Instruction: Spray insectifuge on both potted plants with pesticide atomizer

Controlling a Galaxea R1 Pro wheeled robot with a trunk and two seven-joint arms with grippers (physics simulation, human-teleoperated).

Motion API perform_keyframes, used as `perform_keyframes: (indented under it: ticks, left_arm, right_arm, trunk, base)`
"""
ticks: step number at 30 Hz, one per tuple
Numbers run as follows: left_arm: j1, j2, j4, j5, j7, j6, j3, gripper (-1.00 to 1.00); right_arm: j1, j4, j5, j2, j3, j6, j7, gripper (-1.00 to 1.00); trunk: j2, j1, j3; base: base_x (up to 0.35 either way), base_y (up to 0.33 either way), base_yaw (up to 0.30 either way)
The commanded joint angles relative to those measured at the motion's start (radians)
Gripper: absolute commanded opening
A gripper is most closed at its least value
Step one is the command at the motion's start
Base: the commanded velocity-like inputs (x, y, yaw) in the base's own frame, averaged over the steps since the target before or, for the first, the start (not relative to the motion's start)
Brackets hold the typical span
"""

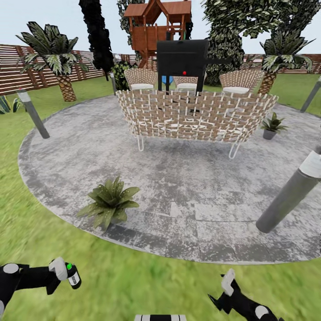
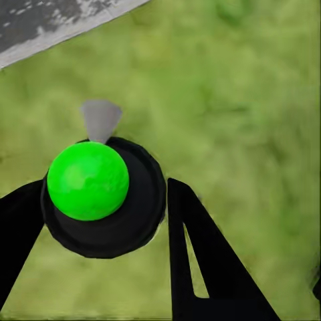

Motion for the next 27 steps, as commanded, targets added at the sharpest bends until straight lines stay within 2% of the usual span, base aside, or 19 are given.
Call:
perform_keyframes:
  ticks: [1,3,4,6,9,12,17,21,23,24,25,27]
  left_arm:
    - [0.000,-0.003,0.005,-0.012,0.034,-0.018,0.005,-1.00]
    - [0.000,-0.007,0.037,-0.021,0.110,-0.057,0.001,-1.00]
    - [0.006,-0.013,0.042,-0.027,0.110,-0.050,0.003,-1.00]
    - [0.018,-0.004,0.053,-0.041,0.099,-0.040,0.013,-1.00]
    - [0.035,0.013,0.071,-0.062,0.088,-0.031,0.029,-1.00]
    - [0.053,0.017,0.088,-0.066,0.088,-0.027,0.029,-1.00]
    - [0.082,0.016,0.116,-0.061,0.091,-0.025,0.037,-1.00]
    - [0.105,-0.001,0.139,-0.065,0.089,-0.026,0.032,-1.00]
    - [0.112,-0.004,0.150,-0.066,0.082,-0.029,0.024,-1.00]
    - [0.100,-0.005,0.176,-0.067,0.080,-0.030,0.018,-1.00]
    - [0.079,-0.005,0.175,-0.069,0.077,-0.031,-0.003,-1.00]
    - [0.048,-0.006,0.174,-0.079,0.076,-0.027,-0.058,-1.00]
  right_arm:
    - [-0.019,-0.032,0.007,0.002,-0.005,-0.002,0.111,1.00]
    - [-0.061,-0.063,0.007,0.004,-0.001,0.005,0.250,1.00]
    - [-0.054,-0.068,0.006,0.010,-0.001,0.008,0.245,1.00]
    - [-0.043,-0.079,0.014,0.021,-0.012,-0.001,0.251,1.00]
    - [-0.026,-0.096,0.018,0.019,-0.028,-0.006,0.255,1.00]
    - [-0.009,-0.113,0.019,0.014,-0.033,-0.007,0.256,1.00]
    - [0.002,-0.123,0.020,0.017,-0.033,-0.007,0.256,1.00]
    - [0.003,-0.133,0.022,0.017,-0.031,-0.008,0.256,1.00]
    - [0.003,-0.144,0.019,0.015,-0.031,-0.009,0.259,1.00]
    - [0.003,-0.197,0.019,0.015,-0.029,-0.008,0.260,1.00]
    - [0.003,-0.228,0.019,0.018,-0.016,-0.008,0.261,1.00]
    - [0.003,-0.259,0.018,0.022,0.041,-0.007,0.261,1.00]
  trunk:
    - [0.000,-0.001,-0.001]
    - [0.000,-0.001,-0.001]
    - [0.000,-0.001,-0.001]
    - [0.000,-0.001,-0.001]
    - [0.000,-0.001,-0.001]
    - [0.000,-0.001,-0.001]
    - [0.000,-0.001,-0.001]
    - [0.000,-0.001,-0.001]
    - [0.000,-0.001,-0.001]
    - [0.000,-0.001,-0.001]
    - [0.000,-0.001,-0.001]
    - [0.000,-0.001,-0.001]
  base:
    - [-0.257,0.020,0.000]
    - [-0.093,0.007,0.000]
    - [0.000,0.000,0.000]
    - [0.000,0.000,0.000]
    - [0.000,0.000,0.000]
    - [0.000,0.000,0.000]
    - [0.000,0.000,0.000]
    - [0.000,0.000,0.000]
    - [0.000,0.000,0.000]
    - [0.000,0.000,0.000]
    - [0.000,0.000,0.000]
    - [0.000,0.000,0.000]
